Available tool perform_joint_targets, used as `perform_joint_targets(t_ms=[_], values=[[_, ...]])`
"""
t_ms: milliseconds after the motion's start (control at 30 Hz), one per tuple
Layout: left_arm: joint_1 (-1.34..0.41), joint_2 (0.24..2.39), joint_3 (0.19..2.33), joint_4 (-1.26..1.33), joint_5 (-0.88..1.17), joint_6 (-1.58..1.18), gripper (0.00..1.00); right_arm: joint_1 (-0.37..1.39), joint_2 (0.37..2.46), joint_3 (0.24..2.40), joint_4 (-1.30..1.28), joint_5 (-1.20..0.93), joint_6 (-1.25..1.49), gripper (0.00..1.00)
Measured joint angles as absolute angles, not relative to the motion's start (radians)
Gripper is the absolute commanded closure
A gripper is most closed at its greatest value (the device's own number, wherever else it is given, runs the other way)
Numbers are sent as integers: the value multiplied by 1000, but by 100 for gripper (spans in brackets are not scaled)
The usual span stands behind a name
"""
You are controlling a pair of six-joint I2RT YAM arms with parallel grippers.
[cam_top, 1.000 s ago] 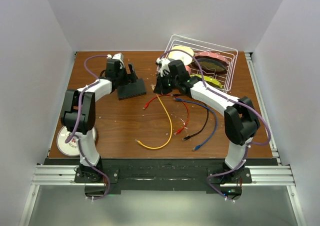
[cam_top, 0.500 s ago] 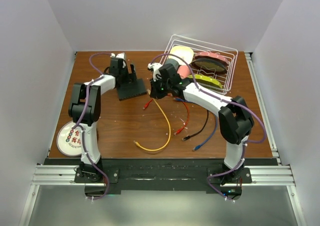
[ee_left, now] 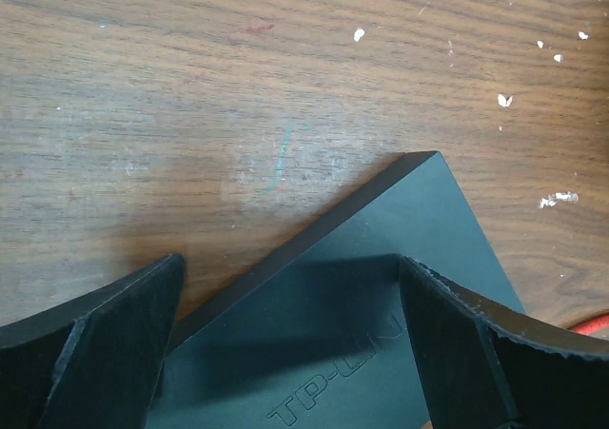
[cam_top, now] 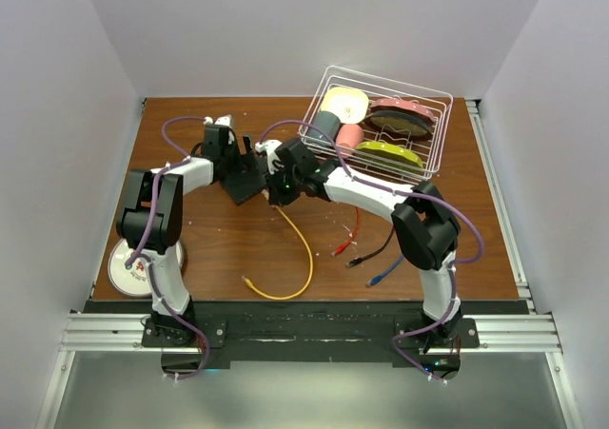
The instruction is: Insert the plug into the switch port
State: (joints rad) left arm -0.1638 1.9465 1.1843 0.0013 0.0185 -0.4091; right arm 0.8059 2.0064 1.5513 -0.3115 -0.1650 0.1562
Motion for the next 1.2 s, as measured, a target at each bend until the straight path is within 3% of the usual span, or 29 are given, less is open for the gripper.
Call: perform_joint_targets(t_ms=[633, 1200], values=[[-162, 1843, 1149, -44, -18, -427, 0, 894, 2186, 1629, -316, -138, 161, 100], [-106, 1890, 1148, 10, 99, -436, 0, 896, 2221, 1690, -388, 155, 121, 100]])
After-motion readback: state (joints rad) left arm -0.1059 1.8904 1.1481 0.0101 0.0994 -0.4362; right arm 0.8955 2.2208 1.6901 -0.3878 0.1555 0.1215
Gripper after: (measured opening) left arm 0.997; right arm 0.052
